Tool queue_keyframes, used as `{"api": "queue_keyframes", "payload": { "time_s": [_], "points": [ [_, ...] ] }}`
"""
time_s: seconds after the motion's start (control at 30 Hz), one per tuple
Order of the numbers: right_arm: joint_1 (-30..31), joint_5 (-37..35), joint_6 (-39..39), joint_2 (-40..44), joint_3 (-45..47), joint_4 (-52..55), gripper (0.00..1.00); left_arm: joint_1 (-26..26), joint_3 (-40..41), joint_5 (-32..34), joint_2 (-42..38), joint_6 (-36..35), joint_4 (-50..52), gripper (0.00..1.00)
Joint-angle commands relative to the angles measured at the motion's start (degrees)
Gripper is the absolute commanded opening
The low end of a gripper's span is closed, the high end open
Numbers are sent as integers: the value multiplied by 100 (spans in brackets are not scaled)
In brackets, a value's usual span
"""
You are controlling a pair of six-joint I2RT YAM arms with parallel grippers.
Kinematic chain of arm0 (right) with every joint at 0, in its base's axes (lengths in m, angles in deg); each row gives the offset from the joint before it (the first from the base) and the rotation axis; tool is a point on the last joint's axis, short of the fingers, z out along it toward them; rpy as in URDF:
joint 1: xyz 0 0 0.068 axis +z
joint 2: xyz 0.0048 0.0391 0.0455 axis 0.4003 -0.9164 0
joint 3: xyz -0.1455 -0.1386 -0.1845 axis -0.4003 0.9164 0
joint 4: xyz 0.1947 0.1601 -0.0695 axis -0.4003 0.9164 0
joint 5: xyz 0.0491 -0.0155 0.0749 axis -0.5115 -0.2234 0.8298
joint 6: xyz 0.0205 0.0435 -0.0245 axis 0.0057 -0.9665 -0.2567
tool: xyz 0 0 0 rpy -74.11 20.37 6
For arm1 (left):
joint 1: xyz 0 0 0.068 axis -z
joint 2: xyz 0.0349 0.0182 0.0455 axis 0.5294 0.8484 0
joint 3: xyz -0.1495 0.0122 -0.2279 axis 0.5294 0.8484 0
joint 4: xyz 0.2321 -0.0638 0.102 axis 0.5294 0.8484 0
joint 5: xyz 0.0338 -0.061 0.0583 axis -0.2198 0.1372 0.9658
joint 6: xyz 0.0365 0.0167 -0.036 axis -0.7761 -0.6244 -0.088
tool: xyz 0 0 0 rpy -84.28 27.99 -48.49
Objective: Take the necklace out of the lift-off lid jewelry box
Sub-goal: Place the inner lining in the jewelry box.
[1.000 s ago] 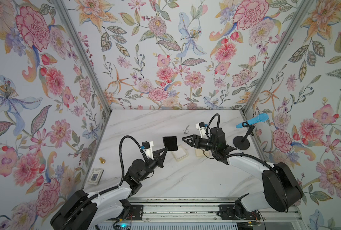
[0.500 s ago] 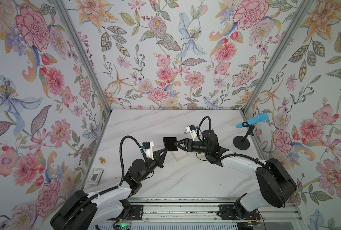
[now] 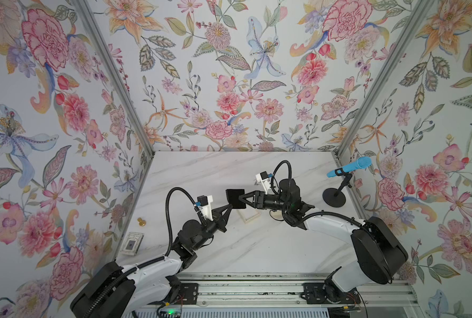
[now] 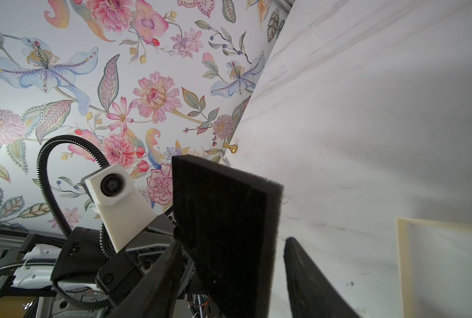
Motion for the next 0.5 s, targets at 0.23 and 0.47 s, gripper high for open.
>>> {"api": "queue_keyframes", "payload": {
  "time_s": [0.23, 0.47],
  "points": [
    [190, -42, 158, -30, -353, 235, 7, 67, -65, 96, 163, -3, -151, 0],
    [-175, -299, 1545, 106, -1232, 2929, 5, 64, -139, 583, -115, -51, 651, 31]
  ]
}}
